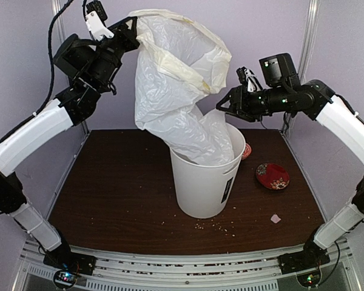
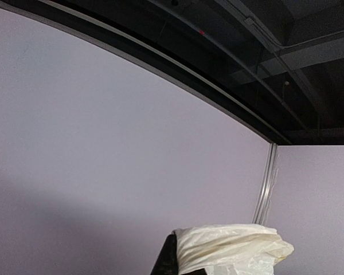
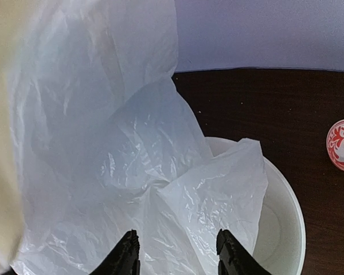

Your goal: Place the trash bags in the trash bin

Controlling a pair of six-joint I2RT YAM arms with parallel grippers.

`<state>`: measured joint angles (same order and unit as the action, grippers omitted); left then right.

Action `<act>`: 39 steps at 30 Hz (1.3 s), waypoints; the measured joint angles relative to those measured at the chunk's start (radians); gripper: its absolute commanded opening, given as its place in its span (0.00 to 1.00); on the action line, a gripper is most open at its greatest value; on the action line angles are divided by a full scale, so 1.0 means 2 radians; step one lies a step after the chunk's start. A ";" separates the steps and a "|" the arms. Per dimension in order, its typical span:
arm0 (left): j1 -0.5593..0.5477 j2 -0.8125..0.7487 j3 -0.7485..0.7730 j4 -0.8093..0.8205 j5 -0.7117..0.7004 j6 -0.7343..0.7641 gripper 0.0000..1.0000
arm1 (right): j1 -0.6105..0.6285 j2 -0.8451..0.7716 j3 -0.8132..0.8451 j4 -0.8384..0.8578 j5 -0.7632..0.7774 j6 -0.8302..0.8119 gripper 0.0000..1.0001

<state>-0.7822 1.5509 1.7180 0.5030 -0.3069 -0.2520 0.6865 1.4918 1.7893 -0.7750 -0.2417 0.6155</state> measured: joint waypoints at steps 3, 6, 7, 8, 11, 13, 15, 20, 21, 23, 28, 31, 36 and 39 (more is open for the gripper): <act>0.001 0.030 0.036 -0.001 0.035 -0.021 0.00 | 0.002 -0.005 -0.014 -0.014 0.012 -0.016 0.45; 0.000 0.054 0.046 -0.003 0.064 -0.047 0.00 | 0.003 -0.018 -0.050 -0.015 0.015 -0.024 0.42; -0.001 0.060 0.046 -0.005 0.070 -0.054 0.00 | 0.005 -0.022 -0.061 -0.014 0.015 -0.026 0.40; -0.001 0.066 0.046 -0.007 0.076 -0.062 0.00 | 0.006 -0.025 -0.075 -0.011 0.016 -0.028 0.39; -0.001 0.074 0.045 -0.019 0.088 -0.080 0.00 | 0.016 -0.019 -0.095 -0.007 0.015 -0.029 0.36; -0.001 0.074 0.045 -0.024 0.092 -0.087 0.00 | 0.029 -0.006 -0.095 -0.007 0.015 -0.029 0.35; -0.001 0.071 0.042 -0.024 0.095 -0.091 0.00 | 0.041 0.008 -0.093 -0.007 0.013 -0.030 0.34; -0.001 0.044 0.011 -0.024 0.094 -0.097 0.00 | 0.065 0.051 -0.072 -0.007 -0.003 -0.030 0.34; -0.001 0.040 0.009 -0.026 0.093 -0.098 0.00 | 0.067 0.060 -0.065 -0.008 -0.007 -0.030 0.34; -0.001 0.031 0.007 -0.034 0.088 -0.098 0.00 | 0.068 0.080 -0.044 -0.020 -0.006 -0.032 0.34; -0.001 -0.003 -0.011 -0.086 0.073 -0.104 0.00 | 0.064 0.114 0.001 -0.078 0.018 -0.046 0.37; -0.002 -0.025 -0.032 -0.122 0.074 -0.114 0.00 | 0.059 0.114 0.031 -0.114 0.031 -0.056 0.40; -0.009 -0.039 -0.041 -0.167 0.085 -0.128 0.00 | 0.055 0.070 0.064 -0.128 0.031 -0.060 0.44; -0.013 -0.047 -0.049 -0.193 0.101 -0.135 0.00 | 0.055 0.020 0.060 -0.131 0.031 -0.057 0.46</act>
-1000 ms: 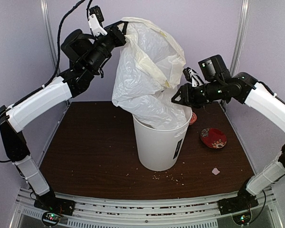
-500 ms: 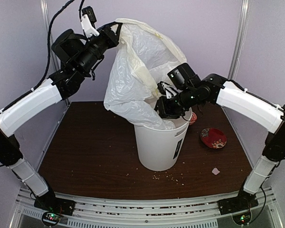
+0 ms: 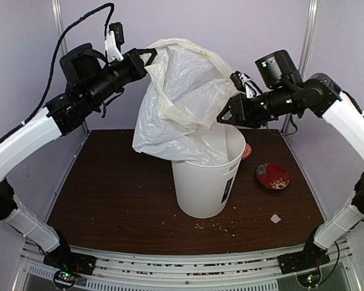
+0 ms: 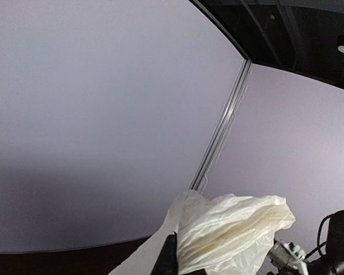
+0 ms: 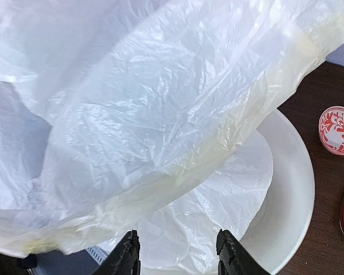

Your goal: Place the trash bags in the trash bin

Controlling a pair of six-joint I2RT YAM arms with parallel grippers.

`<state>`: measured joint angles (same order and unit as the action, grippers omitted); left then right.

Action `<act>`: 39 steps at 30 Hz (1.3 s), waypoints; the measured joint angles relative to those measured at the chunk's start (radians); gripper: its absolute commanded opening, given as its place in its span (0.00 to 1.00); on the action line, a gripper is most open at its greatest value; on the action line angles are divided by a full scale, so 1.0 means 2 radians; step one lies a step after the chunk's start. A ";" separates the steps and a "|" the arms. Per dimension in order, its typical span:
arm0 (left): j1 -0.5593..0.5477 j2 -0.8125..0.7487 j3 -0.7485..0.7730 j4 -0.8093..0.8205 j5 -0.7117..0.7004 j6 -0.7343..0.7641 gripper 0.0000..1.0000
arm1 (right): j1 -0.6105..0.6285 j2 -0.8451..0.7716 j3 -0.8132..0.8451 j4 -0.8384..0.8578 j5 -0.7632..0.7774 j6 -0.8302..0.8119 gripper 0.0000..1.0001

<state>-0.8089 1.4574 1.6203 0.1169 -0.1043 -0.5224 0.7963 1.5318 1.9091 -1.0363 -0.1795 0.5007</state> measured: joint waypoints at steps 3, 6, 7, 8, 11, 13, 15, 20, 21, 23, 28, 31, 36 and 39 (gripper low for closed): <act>-0.005 -0.017 -0.027 -0.014 0.009 -0.006 0.00 | 0.000 -0.058 -0.021 0.007 0.000 0.001 0.45; -0.009 -0.037 -0.059 -0.019 0.009 -0.016 0.00 | 0.003 -0.107 -0.057 0.030 -0.011 -0.006 0.43; -0.010 -0.042 -0.064 -0.017 0.008 -0.021 0.00 | 0.005 -0.119 -0.071 0.039 -0.012 -0.011 0.43; -0.010 -0.042 -0.065 -0.014 0.007 -0.026 0.00 | 0.008 -0.133 -0.090 0.050 -0.014 -0.016 0.43; -0.012 -0.033 -0.062 0.016 0.003 -0.046 0.00 | 0.020 -0.157 -0.140 0.064 -0.015 -0.039 0.44; -0.014 -0.017 -0.050 0.034 -0.002 -0.060 0.00 | 0.033 -0.154 -0.161 0.065 -0.013 -0.067 0.49; -0.018 0.006 -0.032 0.049 -0.006 -0.073 0.00 | 0.044 -0.139 -0.162 0.064 -0.003 -0.092 0.52; -0.023 0.057 0.021 0.053 -0.016 -0.109 0.00 | 0.074 -0.092 -0.146 0.065 0.026 -0.147 0.57; -0.023 0.064 0.028 0.053 -0.018 -0.119 0.00 | 0.078 -0.085 -0.143 0.067 0.028 -0.157 0.57; -0.023 0.077 0.040 0.056 -0.020 -0.144 0.00 | 0.087 -0.075 -0.140 0.072 0.031 -0.172 0.57; -0.026 0.114 0.091 0.061 -0.021 -0.176 0.00 | 0.100 -0.067 -0.140 0.085 0.032 -0.199 0.57; -0.030 0.134 0.120 0.063 -0.020 -0.182 0.00 | 0.105 -0.066 -0.140 0.094 0.032 -0.209 0.56; -0.037 0.146 0.138 0.063 -0.019 -0.184 0.00 | 0.110 -0.064 -0.144 0.116 0.032 -0.215 0.51; -0.039 0.150 0.146 0.063 -0.019 -0.185 0.00 | 0.112 -0.056 -0.147 0.131 0.032 -0.217 0.50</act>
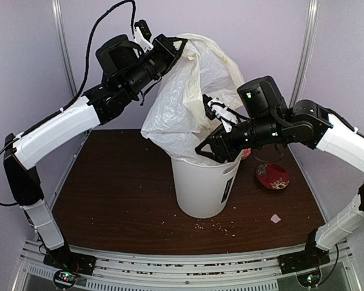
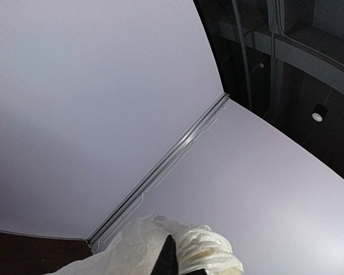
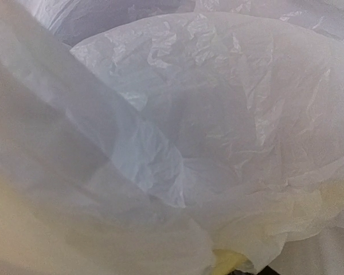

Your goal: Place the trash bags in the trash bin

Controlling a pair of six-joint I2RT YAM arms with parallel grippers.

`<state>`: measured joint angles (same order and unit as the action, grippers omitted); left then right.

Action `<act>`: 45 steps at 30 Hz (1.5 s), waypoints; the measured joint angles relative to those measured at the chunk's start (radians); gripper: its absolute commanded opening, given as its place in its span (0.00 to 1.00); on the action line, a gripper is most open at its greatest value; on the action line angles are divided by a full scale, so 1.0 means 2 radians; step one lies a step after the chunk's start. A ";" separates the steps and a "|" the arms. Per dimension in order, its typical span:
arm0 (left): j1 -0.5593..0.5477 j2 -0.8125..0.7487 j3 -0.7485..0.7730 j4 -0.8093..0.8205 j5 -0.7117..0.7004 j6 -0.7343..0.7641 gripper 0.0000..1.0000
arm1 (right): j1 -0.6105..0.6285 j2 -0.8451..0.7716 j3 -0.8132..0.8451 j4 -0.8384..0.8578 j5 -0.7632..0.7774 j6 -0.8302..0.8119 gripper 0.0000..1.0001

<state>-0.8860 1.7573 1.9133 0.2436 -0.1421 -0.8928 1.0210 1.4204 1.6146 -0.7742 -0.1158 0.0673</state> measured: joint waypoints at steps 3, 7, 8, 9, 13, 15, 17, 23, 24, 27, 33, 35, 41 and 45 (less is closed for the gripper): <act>-0.002 0.007 0.010 0.000 0.000 0.000 0.00 | 0.004 0.013 -0.001 0.010 -0.002 -0.006 0.50; -0.002 0.013 0.014 0.001 -0.002 0.000 0.00 | 0.009 0.031 -0.001 0.016 0.002 -0.010 0.42; -0.003 0.014 0.014 0.000 -0.002 0.000 0.00 | 0.010 0.034 -0.001 0.016 0.007 -0.010 0.38; -0.003 0.016 0.014 0.000 -0.003 0.000 0.00 | 0.010 0.036 -0.001 0.015 0.013 -0.010 0.32; -0.005 0.018 0.014 0.000 -0.006 0.000 0.00 | 0.011 0.039 -0.001 0.015 0.047 -0.015 0.05; -0.006 0.018 0.014 0.000 -0.008 0.001 0.00 | 0.011 0.039 -0.001 0.014 0.067 -0.014 0.01; -0.007 0.018 0.014 0.000 -0.010 0.001 0.00 | 0.010 0.039 -0.001 0.011 0.085 -0.013 0.00; -0.009 -0.001 -0.025 -0.003 -0.011 0.004 0.00 | 0.002 0.020 -0.001 -0.027 0.134 -0.019 0.00; -0.009 -0.009 -0.039 -0.007 -0.011 0.006 0.00 | 0.001 0.014 -0.001 -0.036 0.142 -0.019 0.00; -0.013 -0.040 -0.084 -0.027 -0.014 0.016 0.00 | -0.001 -0.002 -0.001 -0.059 0.157 -0.019 0.04; -0.019 -0.112 -0.165 -0.068 -0.023 0.040 0.00 | -0.005 -0.018 -0.010 -0.067 0.112 -0.016 0.04; -0.019 -0.131 -0.185 -0.077 -0.026 0.047 0.00 | -0.006 -0.011 -0.011 -0.066 0.081 -0.008 0.06; -0.019 -0.139 -0.192 -0.082 -0.037 0.067 0.00 | -0.006 0.002 -0.007 -0.054 0.018 0.025 0.20; -0.018 -0.105 -0.152 -0.079 -0.022 0.085 0.00 | -0.007 -0.005 0.028 -0.058 0.003 0.049 0.30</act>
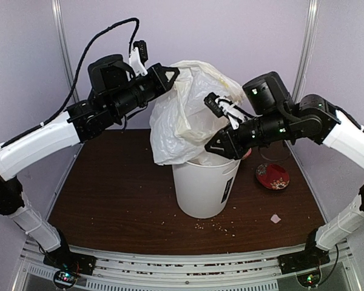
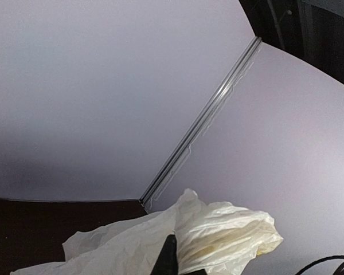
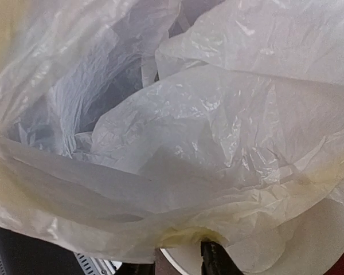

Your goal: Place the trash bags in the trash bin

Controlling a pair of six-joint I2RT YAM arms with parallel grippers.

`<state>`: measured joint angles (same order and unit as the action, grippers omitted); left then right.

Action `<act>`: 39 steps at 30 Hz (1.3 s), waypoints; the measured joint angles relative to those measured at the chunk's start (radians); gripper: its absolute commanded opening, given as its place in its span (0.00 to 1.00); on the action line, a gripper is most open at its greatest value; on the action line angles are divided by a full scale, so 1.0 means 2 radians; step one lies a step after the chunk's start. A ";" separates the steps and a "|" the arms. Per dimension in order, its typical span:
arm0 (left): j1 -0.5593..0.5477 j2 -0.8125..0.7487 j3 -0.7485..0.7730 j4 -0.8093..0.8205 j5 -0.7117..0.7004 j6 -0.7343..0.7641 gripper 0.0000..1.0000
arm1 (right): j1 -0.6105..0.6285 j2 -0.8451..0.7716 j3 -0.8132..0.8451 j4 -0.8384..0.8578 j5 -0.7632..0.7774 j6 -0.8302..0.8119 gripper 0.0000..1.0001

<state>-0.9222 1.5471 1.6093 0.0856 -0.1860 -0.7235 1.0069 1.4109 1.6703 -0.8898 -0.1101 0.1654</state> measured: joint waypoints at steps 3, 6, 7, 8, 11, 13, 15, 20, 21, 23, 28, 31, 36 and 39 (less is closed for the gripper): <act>0.005 0.041 0.048 0.012 0.039 0.013 0.00 | -0.006 -0.036 0.005 -0.006 0.001 0.016 0.34; 0.014 0.075 0.084 0.018 0.082 0.018 0.00 | -0.024 -0.098 -0.020 -0.004 0.003 0.033 0.36; 0.018 0.084 0.093 0.020 0.094 0.018 0.00 | -0.035 -0.124 -0.036 0.000 0.005 0.038 0.36; 0.023 0.092 0.100 0.021 0.108 0.018 0.00 | -0.044 -0.143 -0.048 0.001 0.010 0.046 0.36; 0.033 0.107 0.110 0.030 0.162 0.015 0.00 | -0.087 -0.188 -0.092 0.014 0.048 0.076 0.34; 0.035 0.114 0.114 0.042 0.199 0.007 0.00 | -0.120 -0.197 -0.117 0.027 0.074 0.092 0.34; 0.035 0.123 0.121 0.060 0.232 -0.005 0.00 | -0.159 -0.195 -0.154 0.050 0.090 0.110 0.32; 0.035 0.154 0.135 0.117 0.298 -0.047 0.00 | -0.221 -0.141 -0.245 0.112 0.089 0.142 0.30; 0.036 0.167 0.147 0.127 0.307 -0.052 0.00 | -0.224 -0.130 -0.260 0.123 0.085 0.145 0.30; 0.038 0.198 0.176 0.138 0.323 -0.060 0.00 | -0.225 -0.115 -0.293 0.148 0.068 0.151 0.30; 0.048 0.273 0.252 0.144 0.350 -0.080 0.00 | -0.216 -0.138 -0.358 0.229 -0.014 0.184 0.32; 0.051 0.287 0.262 0.144 0.360 -0.090 0.00 | -0.192 -0.170 -0.377 0.270 -0.043 0.206 0.32; 0.059 0.266 0.235 0.136 0.368 -0.078 0.00 | -0.139 -0.205 -0.383 0.337 -0.080 0.229 0.33; 0.067 0.214 0.174 0.109 0.363 -0.053 0.00 | -0.104 -0.205 -0.383 0.356 -0.090 0.236 0.32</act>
<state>-0.7883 1.9747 1.9568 0.3035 0.5404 -0.8303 0.7990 1.0008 0.9051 -0.1772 -0.2897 0.6365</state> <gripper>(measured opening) 0.002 0.324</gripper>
